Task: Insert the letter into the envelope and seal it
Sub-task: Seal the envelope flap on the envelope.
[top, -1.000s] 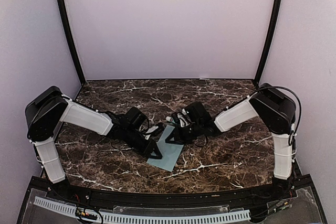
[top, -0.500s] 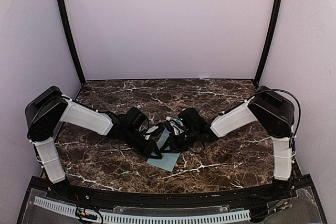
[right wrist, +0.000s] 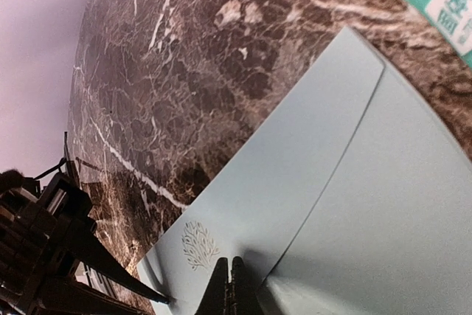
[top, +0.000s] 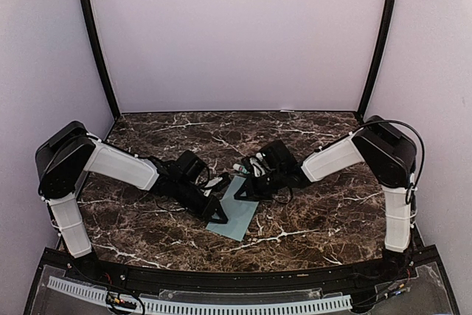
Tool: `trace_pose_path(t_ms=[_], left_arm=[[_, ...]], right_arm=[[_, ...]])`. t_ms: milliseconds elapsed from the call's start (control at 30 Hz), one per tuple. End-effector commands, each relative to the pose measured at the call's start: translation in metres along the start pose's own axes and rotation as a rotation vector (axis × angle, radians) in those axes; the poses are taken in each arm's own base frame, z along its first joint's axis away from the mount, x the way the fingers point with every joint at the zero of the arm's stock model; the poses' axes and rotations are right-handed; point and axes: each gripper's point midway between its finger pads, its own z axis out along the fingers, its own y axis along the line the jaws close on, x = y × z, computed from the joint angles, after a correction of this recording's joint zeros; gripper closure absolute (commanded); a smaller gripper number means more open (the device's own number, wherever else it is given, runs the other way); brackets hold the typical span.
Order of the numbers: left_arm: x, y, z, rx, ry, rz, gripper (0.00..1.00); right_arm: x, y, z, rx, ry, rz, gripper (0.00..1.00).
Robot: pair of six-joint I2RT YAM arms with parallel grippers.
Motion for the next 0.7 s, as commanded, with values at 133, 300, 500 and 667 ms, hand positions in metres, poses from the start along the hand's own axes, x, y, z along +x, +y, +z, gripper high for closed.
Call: trace_pose_path(t_ms=[133,300,500,667], left_arm=[[0.012,0.014,-0.002,-0.072,0.026,-0.015,0.87],[0.011,0.014,-0.003,-0.072,0.025,-0.013,0.87],[0.009,0.013,-0.002,-0.07,0.02,-0.012,0.87],[0.01,0.013,-0.002,-0.07,0.021,-0.013,0.87]], right_arm=[[0.0,-0.045,-0.001,0.148,-0.007,0.036,1.0],[0.008,-0.04,-0.002,0.116,0.019,0.033,1.0],[0.026,-0.022,-0.001,0.052,0.069,0.009,1.0],[0.04,0.002,0.002,-0.018,0.109,-0.023,1.0]])
